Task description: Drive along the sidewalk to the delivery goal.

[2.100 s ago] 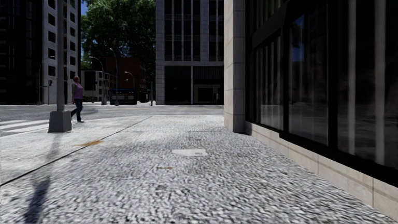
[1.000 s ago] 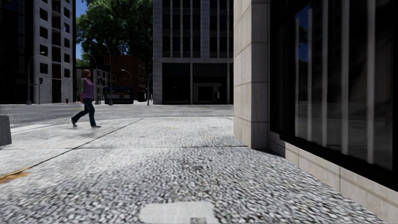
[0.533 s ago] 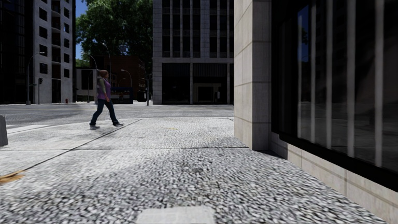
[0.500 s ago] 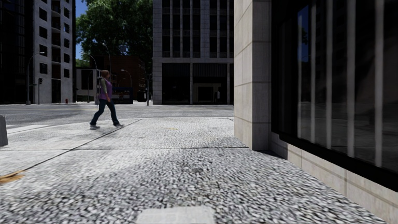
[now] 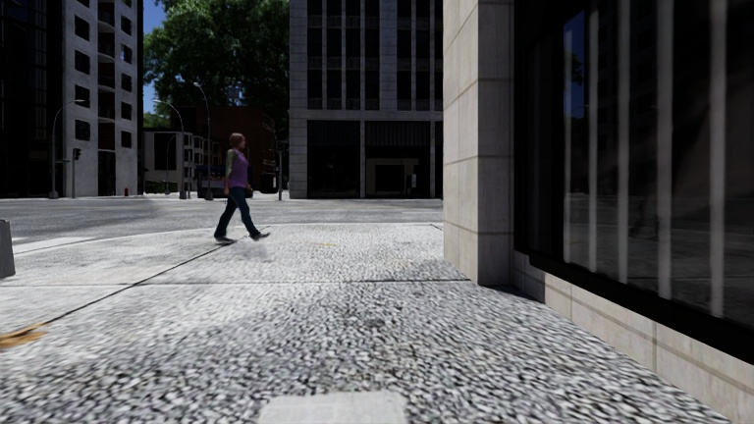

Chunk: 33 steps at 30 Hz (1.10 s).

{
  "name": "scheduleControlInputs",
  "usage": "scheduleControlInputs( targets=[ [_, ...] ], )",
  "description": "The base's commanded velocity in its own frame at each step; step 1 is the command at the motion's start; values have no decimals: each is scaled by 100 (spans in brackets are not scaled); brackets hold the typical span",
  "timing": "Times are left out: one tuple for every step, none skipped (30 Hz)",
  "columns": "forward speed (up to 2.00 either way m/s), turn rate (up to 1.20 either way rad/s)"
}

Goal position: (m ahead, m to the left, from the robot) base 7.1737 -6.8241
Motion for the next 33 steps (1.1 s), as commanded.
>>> scheduleControlInputs(
  targets=[
    [0, 0],
    [0, 0],
    [0, 0],
    [0, 0],
    [0, 0],
    [0, 0],
    [0, 0],
    [0, 0],
    [0, 0],
    [0, 0],
    [0, 0],
    [0, 0],
    [0, 0],
    [0, 0],
    [0, 0],
    [0, 0],
    [0, 0],
    [0, 0],
    [0, 0],
    [0, 0],
    [0, 0],
    [0, 0],
    [0, 0],
    [0, 0],
    [0, 0],
    [0, 0],
    [0, 0],
    [0, 0],
    [0, 0],
    [0, 0],
    [73, 0],
    [91, 0],
    [91, 0]
  ],
)
